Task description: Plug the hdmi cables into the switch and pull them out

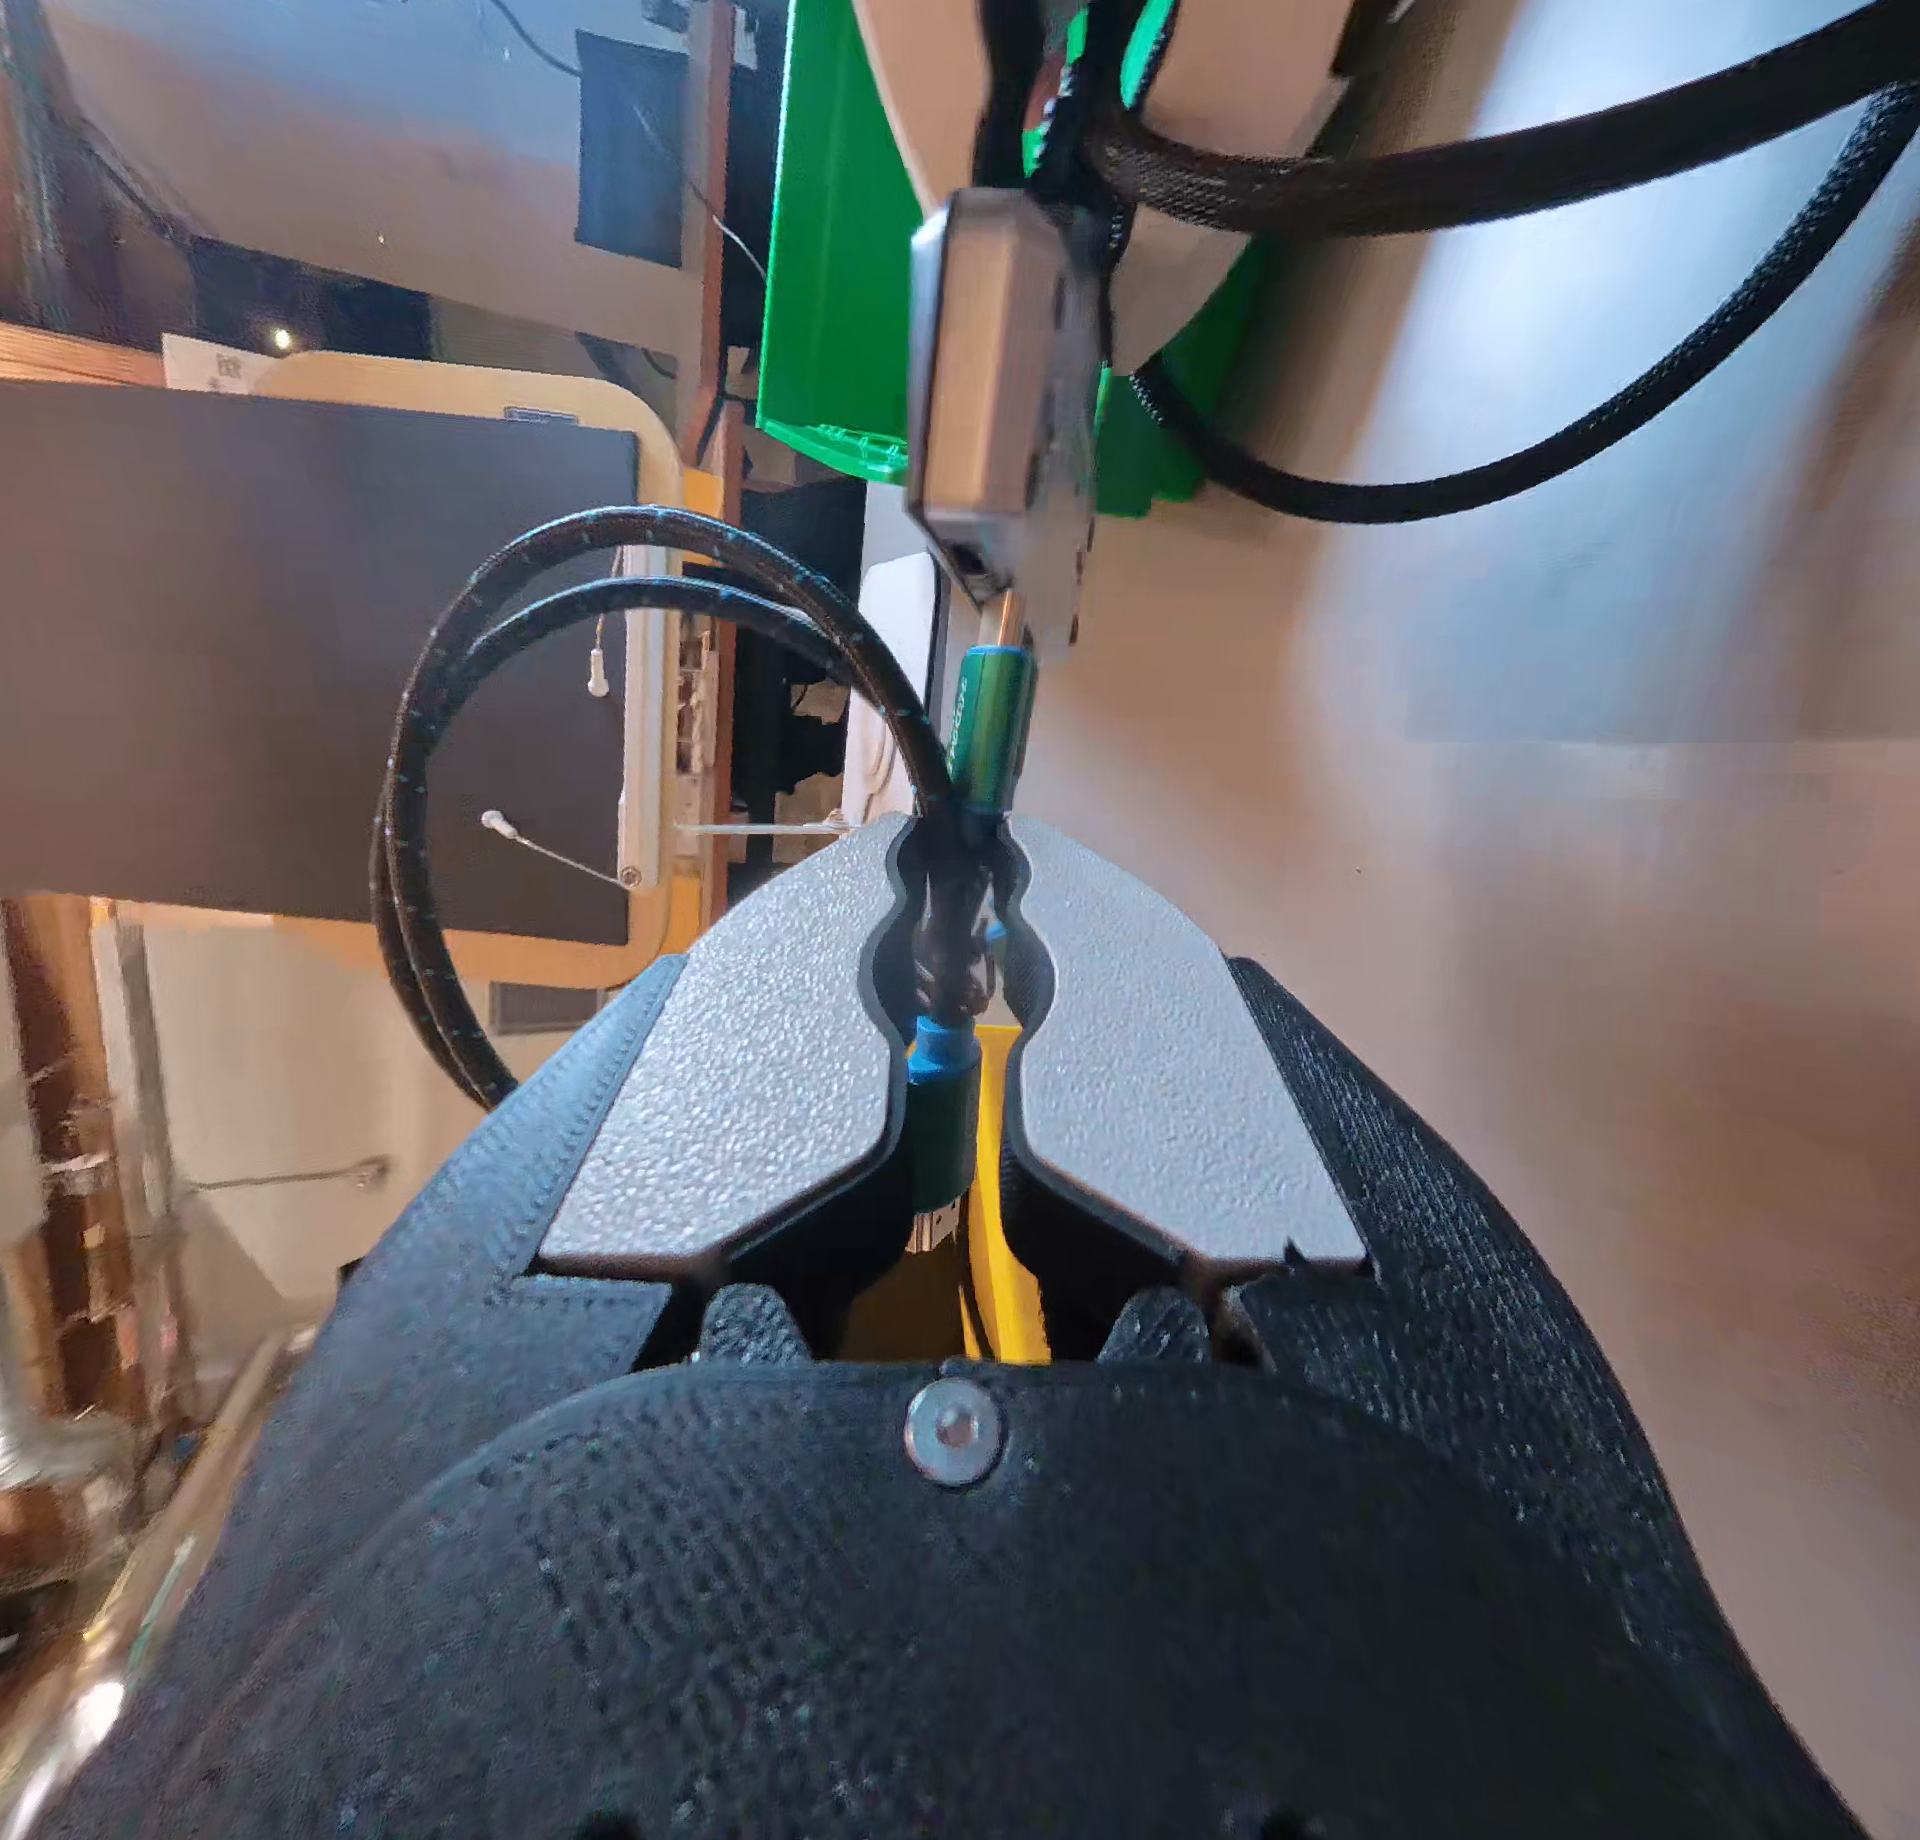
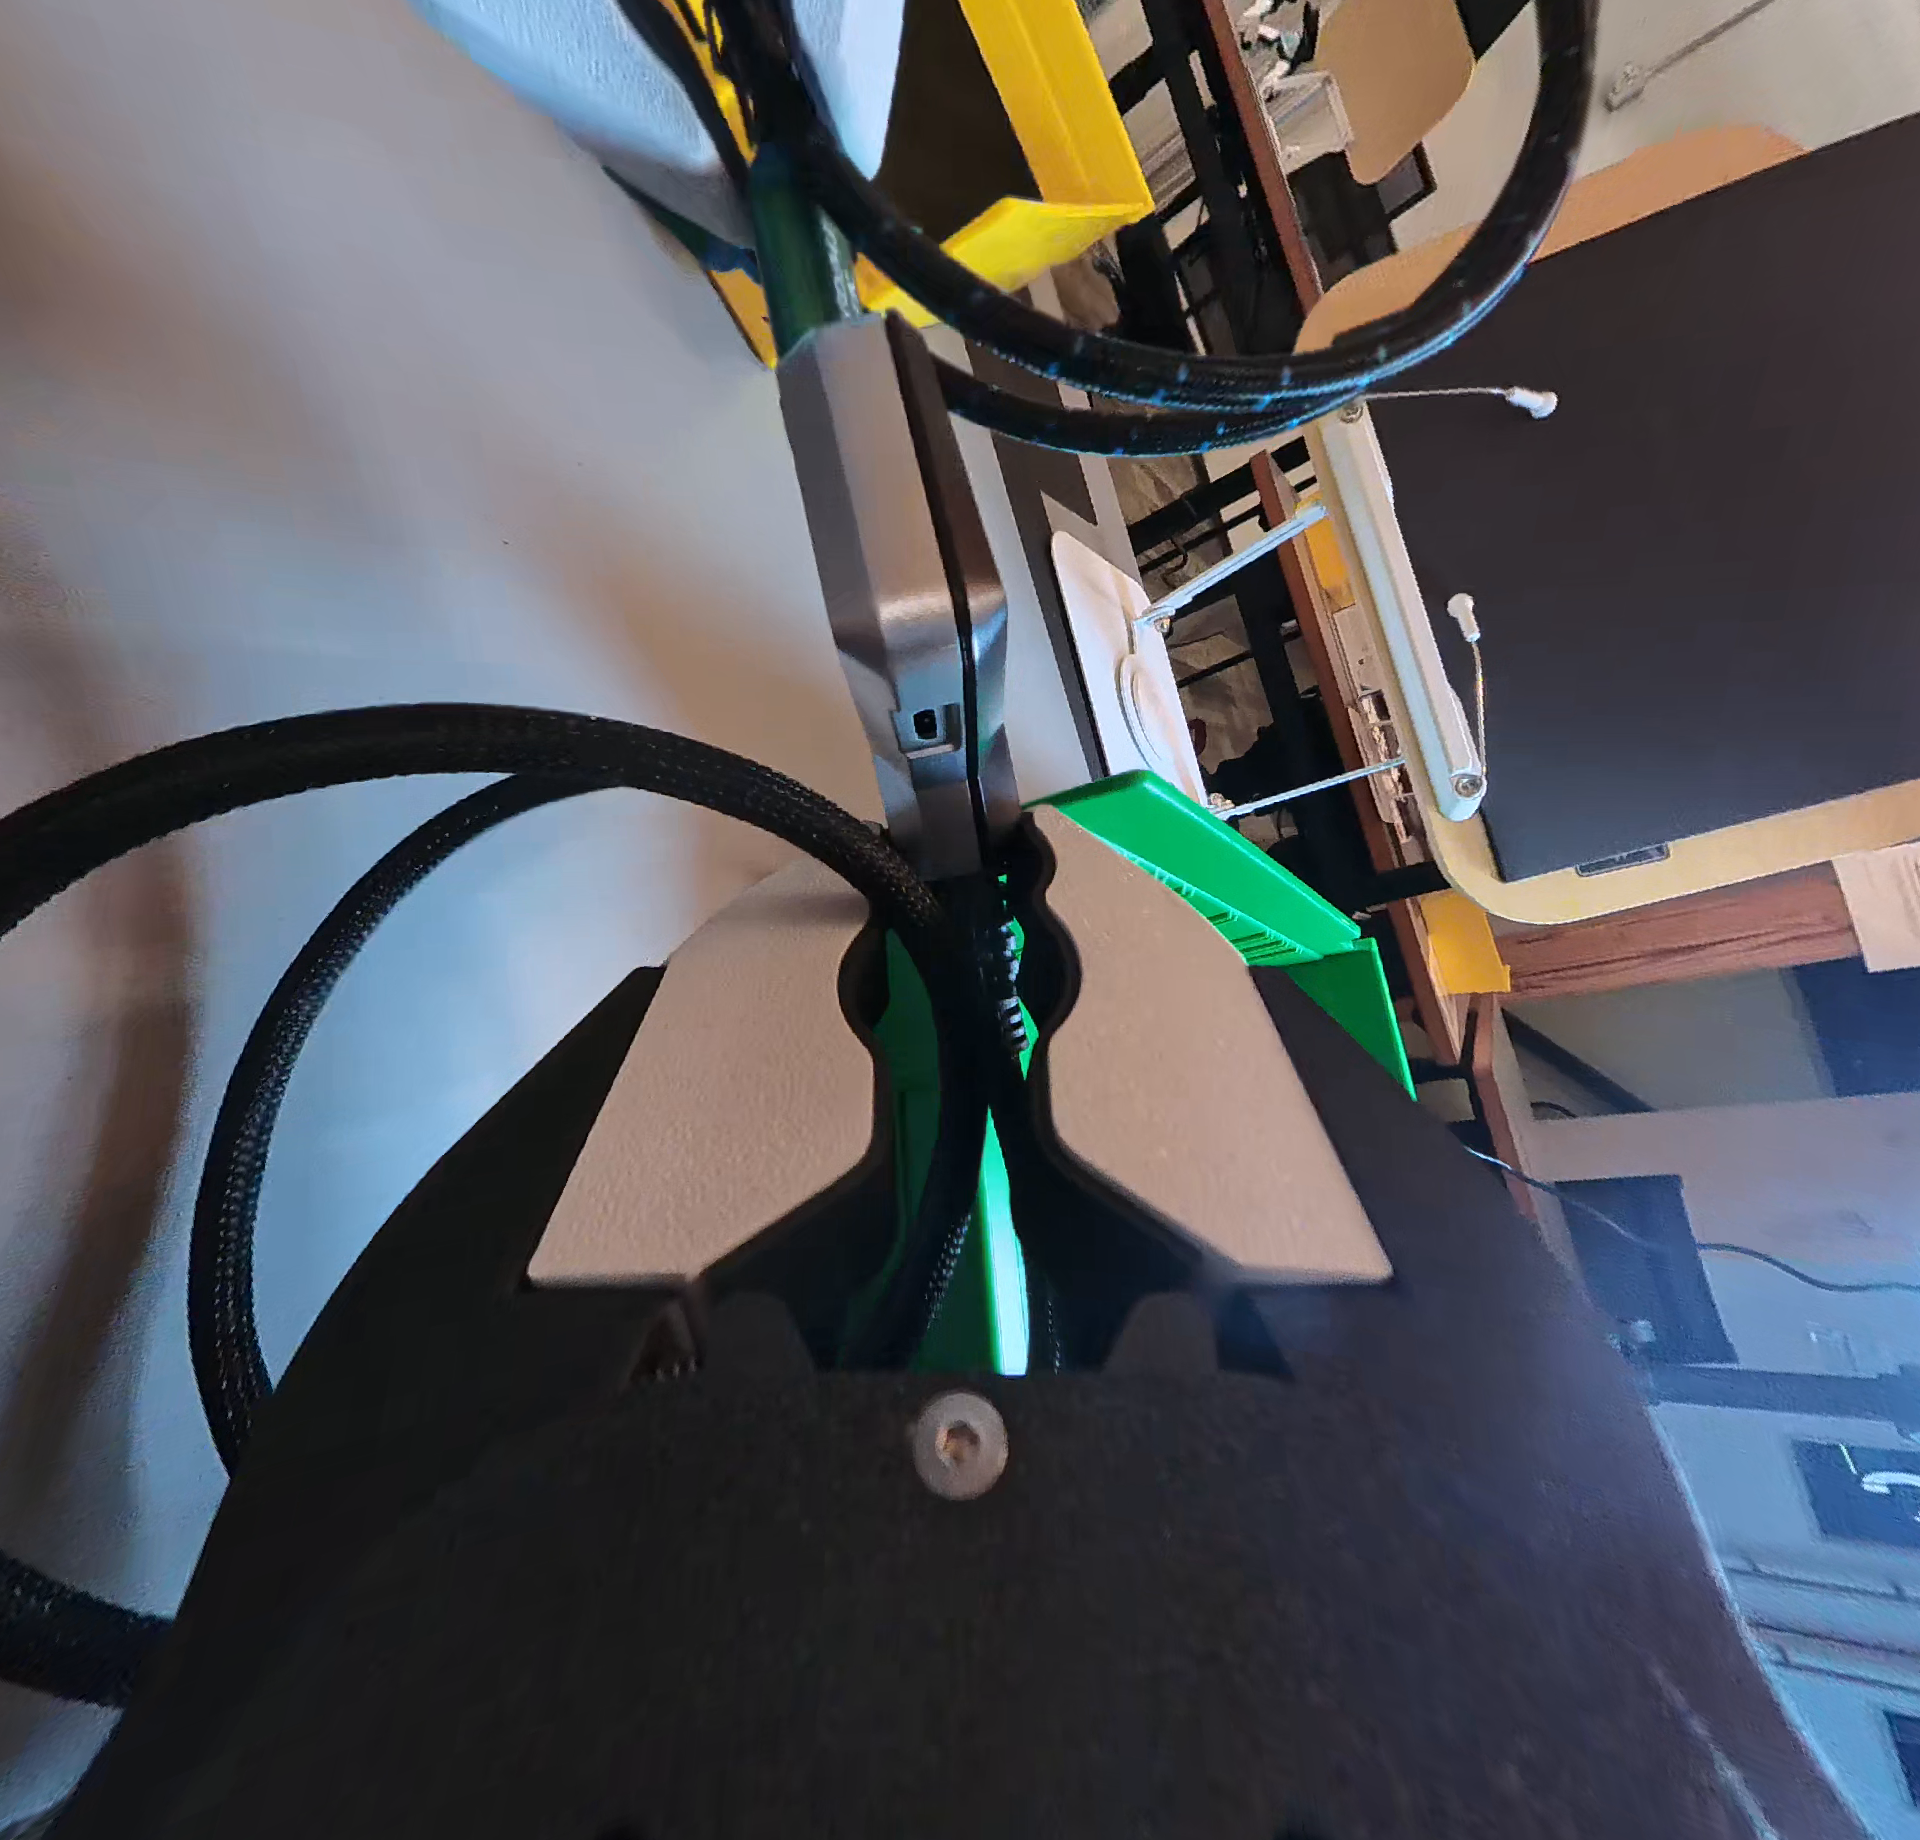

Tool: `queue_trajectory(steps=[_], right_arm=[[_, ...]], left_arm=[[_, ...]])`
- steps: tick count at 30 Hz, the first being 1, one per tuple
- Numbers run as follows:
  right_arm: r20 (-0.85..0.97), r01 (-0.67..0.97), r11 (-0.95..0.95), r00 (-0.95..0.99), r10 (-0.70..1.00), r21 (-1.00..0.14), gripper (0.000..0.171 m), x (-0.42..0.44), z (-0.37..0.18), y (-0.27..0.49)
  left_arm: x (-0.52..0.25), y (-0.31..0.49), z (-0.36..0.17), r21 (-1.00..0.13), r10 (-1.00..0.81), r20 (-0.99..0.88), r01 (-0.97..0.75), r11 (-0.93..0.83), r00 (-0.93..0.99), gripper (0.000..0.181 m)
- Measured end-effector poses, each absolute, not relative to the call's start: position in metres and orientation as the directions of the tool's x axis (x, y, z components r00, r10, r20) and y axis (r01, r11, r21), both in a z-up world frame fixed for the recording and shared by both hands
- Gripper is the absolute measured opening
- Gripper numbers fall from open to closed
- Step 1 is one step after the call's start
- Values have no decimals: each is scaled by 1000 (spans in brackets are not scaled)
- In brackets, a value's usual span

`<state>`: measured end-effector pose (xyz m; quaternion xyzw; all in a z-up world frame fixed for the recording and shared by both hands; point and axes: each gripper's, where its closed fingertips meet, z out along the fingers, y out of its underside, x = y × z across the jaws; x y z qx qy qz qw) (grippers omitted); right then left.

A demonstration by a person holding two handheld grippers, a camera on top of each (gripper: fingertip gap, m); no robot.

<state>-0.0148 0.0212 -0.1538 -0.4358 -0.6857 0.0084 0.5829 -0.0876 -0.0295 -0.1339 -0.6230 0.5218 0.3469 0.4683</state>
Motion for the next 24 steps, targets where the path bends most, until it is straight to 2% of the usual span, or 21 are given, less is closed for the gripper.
queue_trajectory(steps=[6, 11, 13, 19, 24], right_arm=[[801, 601, 621, 55, 596, -503, 21, -12, -158, 24], [830, 616, 638, 49, 555, -462, 21, -14, -161, 27], [851, 625, 650, 44, 524, -432, 20, -14, -162, 27], [909, 665, 664, 57, 412, -342, 20, -13, -158, 33], [915, 674, 657, 74, 396, -339, 20, -13, -158, 36]], left_arm=[[-88, -24, -140, -183, -293, -937, -982, -47, 189, 13], [-86, -29, -143, -333, -374, -871, -943, -28, 319, 13], [-86, -30, -145, -361, -389, -855, -932, -34, 345, 13], [-86, -30, -143, -357, -374, -865, -934, -12, 335, 13], [-83, -30, -145, -331, -362, -881, -944, 9, 305, 13]])
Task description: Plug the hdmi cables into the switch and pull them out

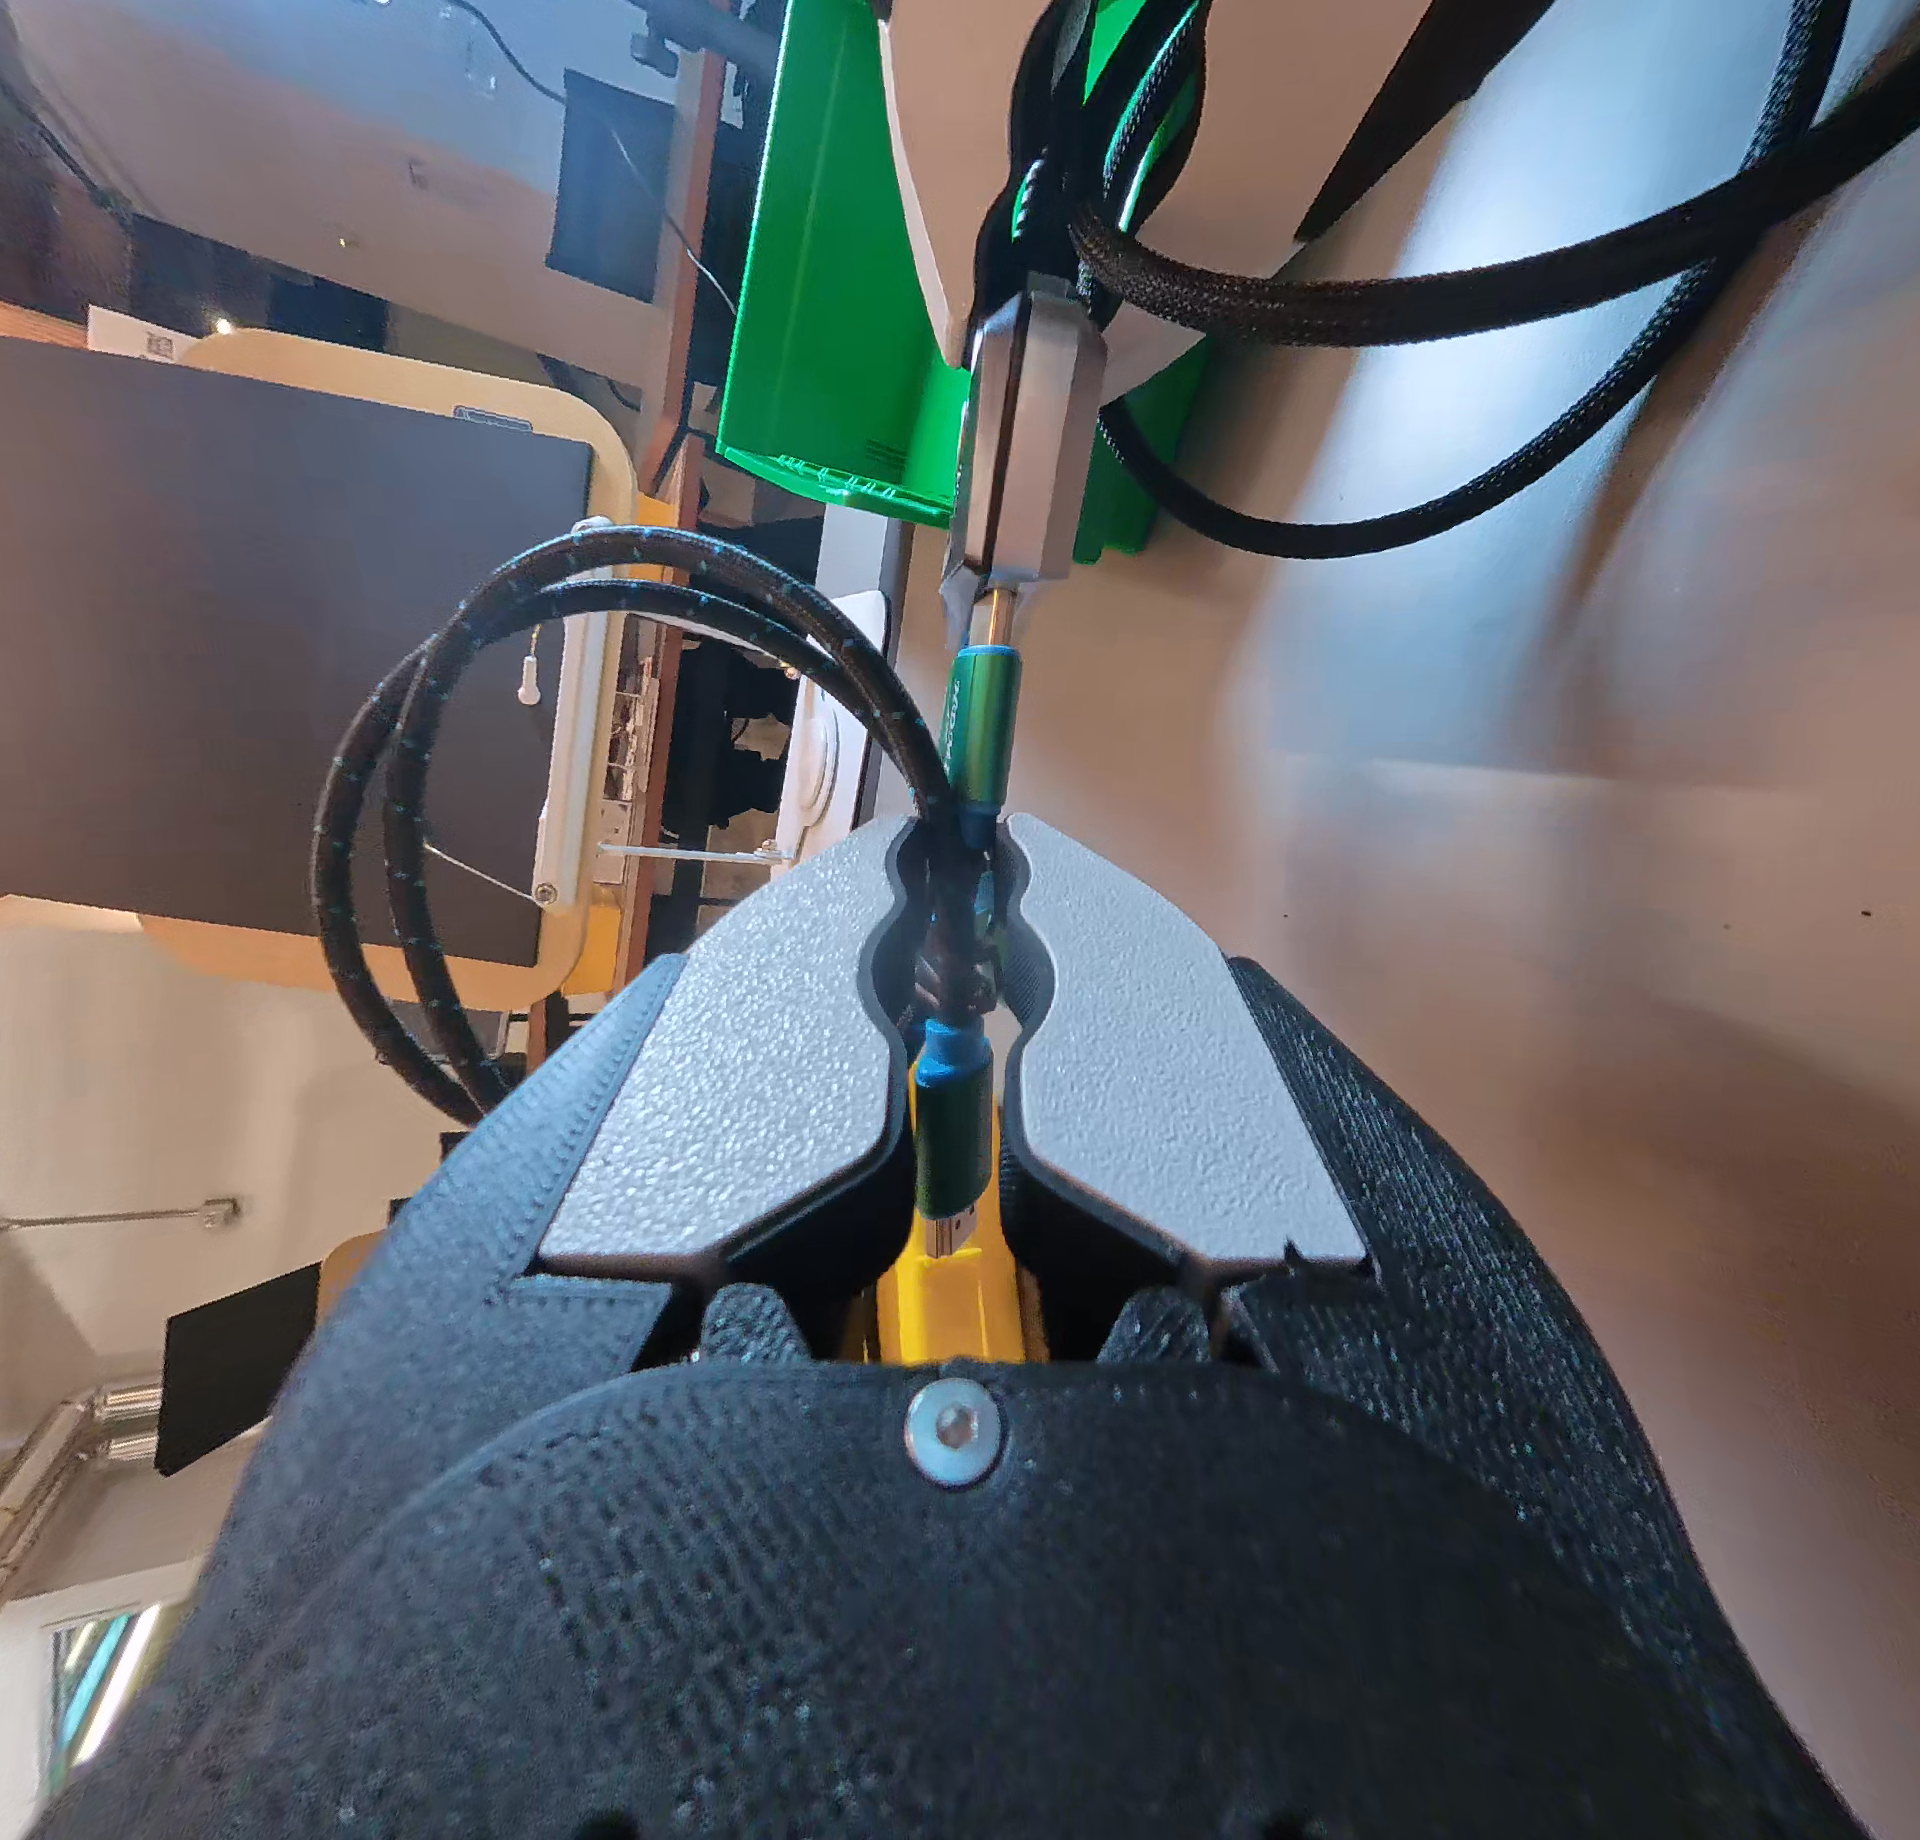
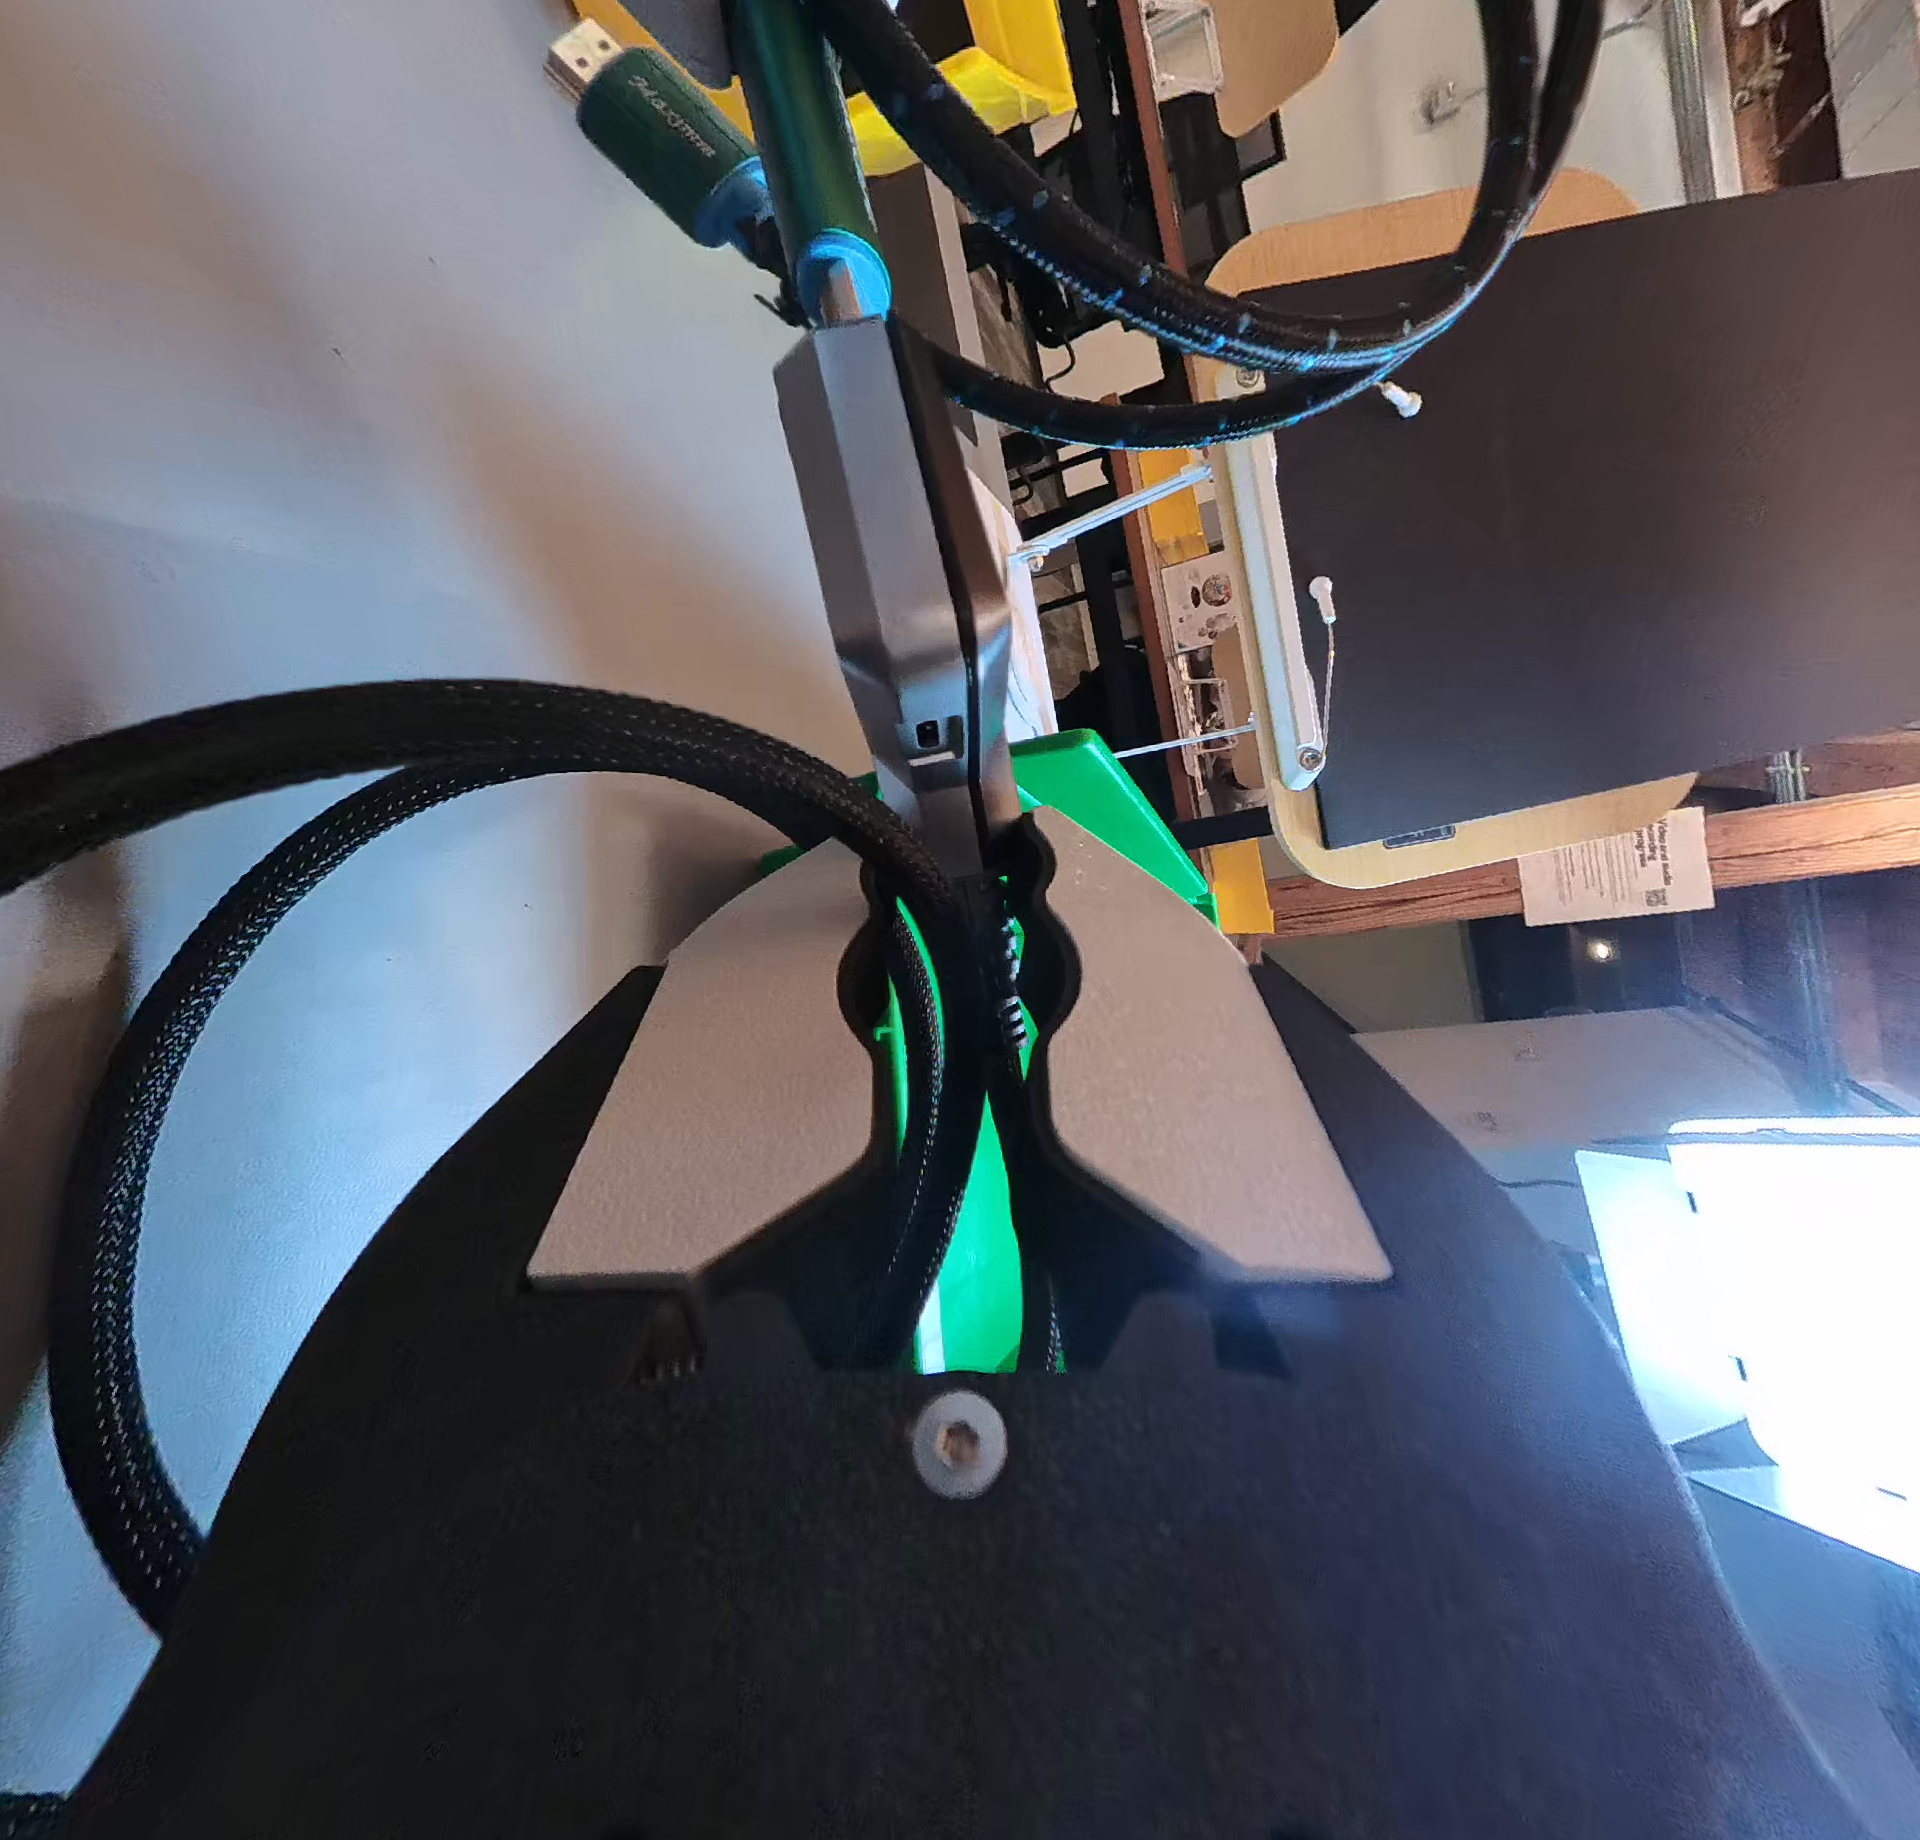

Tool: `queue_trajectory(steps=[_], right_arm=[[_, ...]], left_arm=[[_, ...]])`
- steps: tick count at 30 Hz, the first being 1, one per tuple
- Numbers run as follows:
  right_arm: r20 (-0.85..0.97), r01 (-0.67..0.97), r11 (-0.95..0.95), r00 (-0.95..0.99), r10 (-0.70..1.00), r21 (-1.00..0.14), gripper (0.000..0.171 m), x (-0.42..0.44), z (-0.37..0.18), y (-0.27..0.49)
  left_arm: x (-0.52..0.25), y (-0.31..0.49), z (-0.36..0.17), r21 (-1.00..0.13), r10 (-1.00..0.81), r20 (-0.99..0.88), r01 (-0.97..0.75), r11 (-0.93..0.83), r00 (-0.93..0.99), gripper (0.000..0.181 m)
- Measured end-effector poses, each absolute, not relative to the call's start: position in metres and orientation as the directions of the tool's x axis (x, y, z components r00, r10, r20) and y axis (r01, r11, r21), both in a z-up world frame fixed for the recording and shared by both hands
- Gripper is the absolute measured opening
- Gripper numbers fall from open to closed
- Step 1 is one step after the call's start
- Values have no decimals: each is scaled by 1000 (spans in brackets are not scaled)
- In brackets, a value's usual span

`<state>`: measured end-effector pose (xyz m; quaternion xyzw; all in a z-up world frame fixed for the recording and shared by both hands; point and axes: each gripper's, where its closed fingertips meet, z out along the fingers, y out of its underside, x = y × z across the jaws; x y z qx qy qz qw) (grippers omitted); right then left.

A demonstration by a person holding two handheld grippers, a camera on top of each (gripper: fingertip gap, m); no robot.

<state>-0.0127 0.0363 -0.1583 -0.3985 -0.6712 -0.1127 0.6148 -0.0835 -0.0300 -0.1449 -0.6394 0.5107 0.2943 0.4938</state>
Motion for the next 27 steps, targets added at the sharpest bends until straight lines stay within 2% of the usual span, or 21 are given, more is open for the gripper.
queue_trajectory(steps=[6, 9, 18, 23, 27], right_arm=[[935, 677, 669, 86, 344, -308, 20, -11, -151, 37], [950, 683, 679, 72, 304, -269, 20, -11, -150, 36], [955, 695, 674, 62, 292, -251, 20, -11, -150, 34], [965, 739, 643, 42, 258, -204, 20, -11, -151, 36], [965, 748, 633, 39, 261, -201, 20, -12, -152, 35]], left_arm=[[-79, -32, -141, -410, -385, -849, -911, 49, 361, 13], [-82, -30, -143, -400, -383, -853, -916, 39, 356, 13], [-82, -29, -147, -382, -391, -858, -923, 53, 333, 13], [-85, -26, -151, -414, -404, -834, -910, 5, 377, 12], [-81, -29, -154, -472, -456, -792, -881, 35, 406, 12]])
